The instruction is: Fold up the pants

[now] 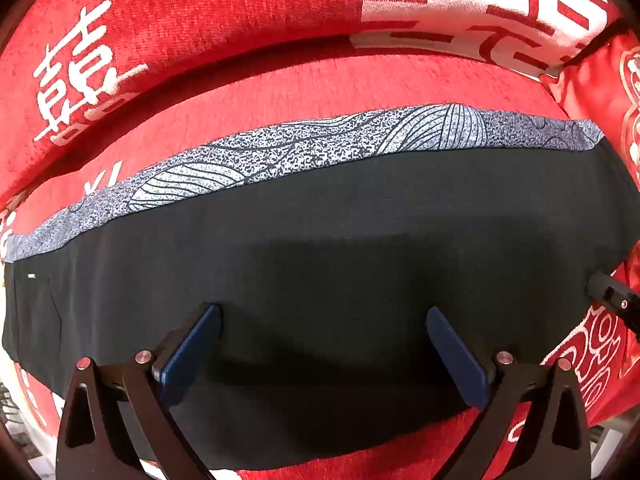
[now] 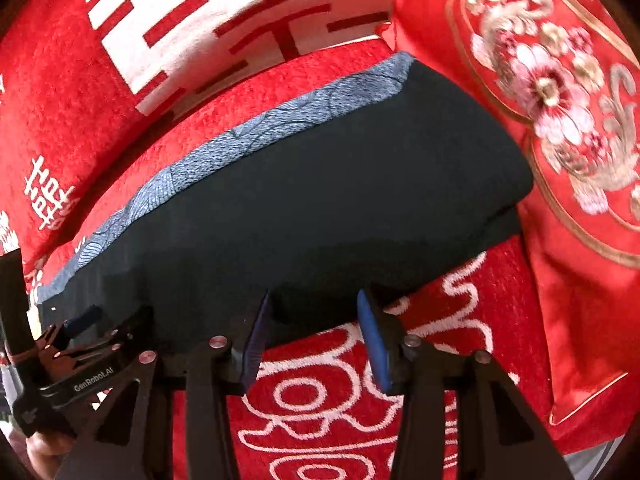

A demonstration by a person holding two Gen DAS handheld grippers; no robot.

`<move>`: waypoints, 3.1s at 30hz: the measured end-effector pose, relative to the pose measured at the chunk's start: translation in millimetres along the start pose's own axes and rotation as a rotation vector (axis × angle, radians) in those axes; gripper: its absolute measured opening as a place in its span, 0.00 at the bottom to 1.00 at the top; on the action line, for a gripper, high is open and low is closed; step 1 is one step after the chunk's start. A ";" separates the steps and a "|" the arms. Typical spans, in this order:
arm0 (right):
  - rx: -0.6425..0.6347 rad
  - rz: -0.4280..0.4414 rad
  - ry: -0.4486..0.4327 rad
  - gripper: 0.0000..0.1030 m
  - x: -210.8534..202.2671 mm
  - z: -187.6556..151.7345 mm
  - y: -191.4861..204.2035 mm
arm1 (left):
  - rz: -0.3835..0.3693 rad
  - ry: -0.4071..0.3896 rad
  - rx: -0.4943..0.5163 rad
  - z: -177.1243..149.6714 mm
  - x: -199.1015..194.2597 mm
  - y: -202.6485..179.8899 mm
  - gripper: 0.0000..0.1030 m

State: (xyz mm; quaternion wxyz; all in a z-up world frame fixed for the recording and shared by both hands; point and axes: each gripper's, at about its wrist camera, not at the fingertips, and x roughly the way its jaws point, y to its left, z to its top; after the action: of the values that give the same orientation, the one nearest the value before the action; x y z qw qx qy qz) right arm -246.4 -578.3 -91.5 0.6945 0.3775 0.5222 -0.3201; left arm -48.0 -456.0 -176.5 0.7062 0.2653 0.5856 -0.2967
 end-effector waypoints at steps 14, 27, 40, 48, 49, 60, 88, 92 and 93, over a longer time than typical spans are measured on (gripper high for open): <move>0.075 0.112 0.016 0.74 -10.7 -36.6 -29.8 | 0.043 0.025 0.042 7.3 0.6 -7.9 1.00; 0.110 0.271 0.016 0.84 -10.2 -38.9 -41.8 | 0.111 0.042 0.072 11.8 -2.8 -21.9 1.00; 0.472 0.465 -0.118 0.55 -7.8 -31.7 -109.2 | 0.126 0.032 0.101 10.0 -4.4 -24.7 1.00; 0.474 0.548 -0.140 0.54 -4.7 -19.4 -104.0 | 0.144 0.025 0.115 9.7 -6.5 -32.7 1.00; 0.470 0.556 -0.144 0.54 -5.4 -18.6 -103.7 | 0.146 0.024 0.116 9.6 -6.8 -33.6 1.00; 0.477 0.568 -0.117 0.54 -2.1 -39.6 -109.2 | 0.143 0.021 0.127 7.2 -8.1 -32.3 1.00; 0.334 0.574 -0.254 0.14 -32.5 7.8 -76.7 | -0.127 -0.117 0.105 27.8 -25.9 -68.6 0.63; 0.310 0.559 -0.239 0.14 -34.4 10.8 -68.1 | -0.146 -0.171 0.085 14.7 -10.7 -68.3 0.64; 0.299 0.553 -0.245 0.14 -36.0 11.9 -64.3 | -0.150 -0.191 0.089 11.0 -11.1 -68.1 0.64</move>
State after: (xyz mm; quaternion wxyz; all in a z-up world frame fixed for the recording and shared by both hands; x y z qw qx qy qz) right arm -303.6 -619.6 -66.9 0.7495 0.5614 0.2600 -0.2355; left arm -91.9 -509.2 -165.5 0.7222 0.2226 0.5200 -0.3982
